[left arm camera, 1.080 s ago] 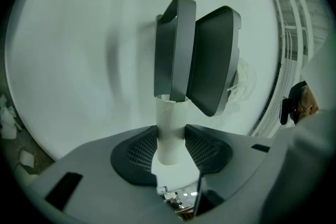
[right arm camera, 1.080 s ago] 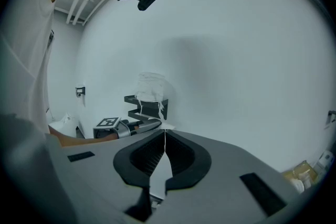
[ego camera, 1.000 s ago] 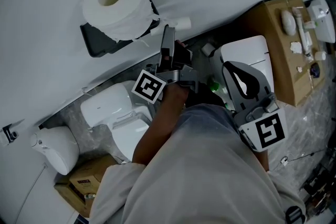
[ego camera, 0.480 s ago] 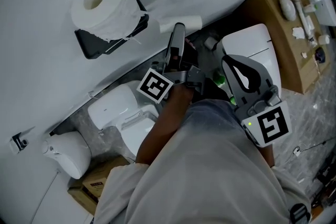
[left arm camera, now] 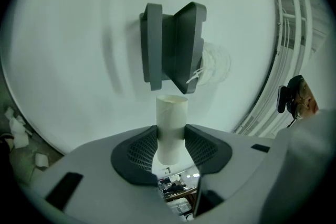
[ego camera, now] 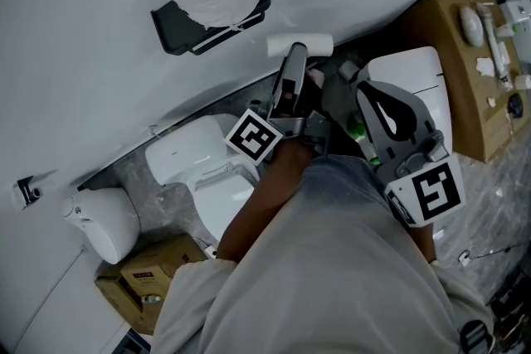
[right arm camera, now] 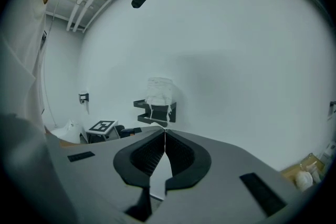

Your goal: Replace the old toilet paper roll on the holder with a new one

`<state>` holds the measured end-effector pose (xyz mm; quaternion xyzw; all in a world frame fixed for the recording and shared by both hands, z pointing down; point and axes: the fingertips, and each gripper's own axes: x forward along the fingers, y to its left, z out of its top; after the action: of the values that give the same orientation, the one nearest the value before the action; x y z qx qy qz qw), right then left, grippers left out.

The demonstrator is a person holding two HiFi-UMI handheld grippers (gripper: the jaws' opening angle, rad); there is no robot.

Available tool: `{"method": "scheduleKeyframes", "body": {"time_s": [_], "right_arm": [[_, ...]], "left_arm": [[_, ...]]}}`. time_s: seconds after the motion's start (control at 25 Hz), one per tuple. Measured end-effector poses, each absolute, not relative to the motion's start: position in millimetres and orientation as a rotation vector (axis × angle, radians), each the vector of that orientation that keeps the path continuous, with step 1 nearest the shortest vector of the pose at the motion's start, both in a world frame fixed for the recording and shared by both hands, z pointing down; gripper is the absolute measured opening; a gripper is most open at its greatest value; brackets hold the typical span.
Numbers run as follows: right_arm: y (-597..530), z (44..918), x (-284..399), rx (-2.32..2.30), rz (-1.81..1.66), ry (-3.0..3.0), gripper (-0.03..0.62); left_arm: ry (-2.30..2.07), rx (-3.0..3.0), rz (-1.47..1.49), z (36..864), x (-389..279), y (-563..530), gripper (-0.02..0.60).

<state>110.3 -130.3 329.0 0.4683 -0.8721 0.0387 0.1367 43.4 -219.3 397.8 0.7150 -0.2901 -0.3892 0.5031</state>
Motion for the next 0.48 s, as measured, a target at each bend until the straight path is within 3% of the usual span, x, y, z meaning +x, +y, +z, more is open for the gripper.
{"method": "scheduleKeyframes", "body": {"time_s": [0.48], "right_arm": [[-114,325,51,1.158,0.119,-2.676,0.017]], "left_arm": [[-0.911,1.777,-0.911,399,-33,-183,0.169]]}}
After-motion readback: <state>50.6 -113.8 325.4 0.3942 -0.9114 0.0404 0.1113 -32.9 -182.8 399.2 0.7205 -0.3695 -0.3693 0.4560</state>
